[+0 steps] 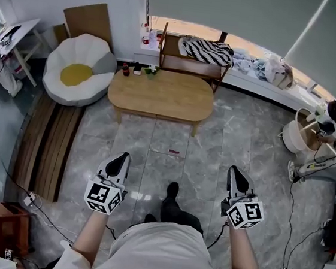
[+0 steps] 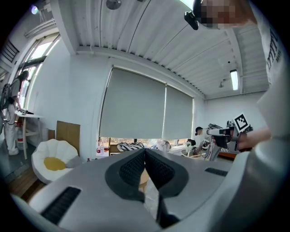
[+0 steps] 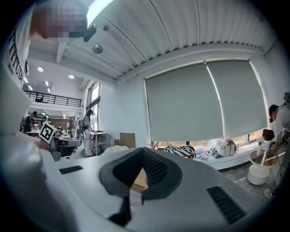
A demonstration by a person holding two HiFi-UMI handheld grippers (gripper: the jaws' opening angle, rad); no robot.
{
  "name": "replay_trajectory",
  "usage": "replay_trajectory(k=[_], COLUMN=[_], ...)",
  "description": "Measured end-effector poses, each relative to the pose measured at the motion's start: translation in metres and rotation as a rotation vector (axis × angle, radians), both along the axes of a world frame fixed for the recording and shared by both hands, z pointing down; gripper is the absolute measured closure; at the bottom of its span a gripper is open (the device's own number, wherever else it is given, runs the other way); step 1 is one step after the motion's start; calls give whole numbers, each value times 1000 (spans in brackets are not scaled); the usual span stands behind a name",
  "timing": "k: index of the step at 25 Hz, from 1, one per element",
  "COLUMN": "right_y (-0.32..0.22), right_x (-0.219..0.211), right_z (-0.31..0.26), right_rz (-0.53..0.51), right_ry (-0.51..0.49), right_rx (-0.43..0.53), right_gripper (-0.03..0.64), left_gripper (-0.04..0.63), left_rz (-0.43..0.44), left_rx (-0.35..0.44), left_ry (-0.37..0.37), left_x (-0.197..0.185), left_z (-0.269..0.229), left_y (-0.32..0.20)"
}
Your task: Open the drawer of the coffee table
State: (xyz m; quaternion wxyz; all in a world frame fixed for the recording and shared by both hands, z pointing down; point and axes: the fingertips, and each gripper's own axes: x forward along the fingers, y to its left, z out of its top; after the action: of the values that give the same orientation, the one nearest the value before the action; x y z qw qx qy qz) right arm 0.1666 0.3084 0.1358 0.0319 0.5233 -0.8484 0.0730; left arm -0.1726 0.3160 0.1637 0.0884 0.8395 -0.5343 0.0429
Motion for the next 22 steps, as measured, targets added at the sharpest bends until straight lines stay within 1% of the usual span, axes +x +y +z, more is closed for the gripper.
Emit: replay_trajectory(k=[4, 7, 10, 12, 18, 22], right_y=[-56, -96, -131, -153, -203, -229], right_x=[10, 18, 25, 29, 44, 36], right_z=[0, 1, 8, 13, 26, 36], right_rz=[-21, -47, -62, -75, -94, -105], right_ry=[-5, 18, 40, 31, -6, 4], right_rx=[5, 14, 3, -2, -28, -57], right_gripper=[601, 601, 601, 601, 601, 601], left_gripper=[575, 575, 575, 575, 575, 575], left_rz=[-13, -24, -39, -48, -62, -63], left_rx=[-1, 6, 8, 1, -15, -27], left_ry=[-10, -16, -26, -32, -47, -50], left_x=[10, 21, 31, 37, 54, 49], left_z=[0, -4, -5, -3, 1, 7], left_y=[-50, -86, -117, -137, -182, -205])
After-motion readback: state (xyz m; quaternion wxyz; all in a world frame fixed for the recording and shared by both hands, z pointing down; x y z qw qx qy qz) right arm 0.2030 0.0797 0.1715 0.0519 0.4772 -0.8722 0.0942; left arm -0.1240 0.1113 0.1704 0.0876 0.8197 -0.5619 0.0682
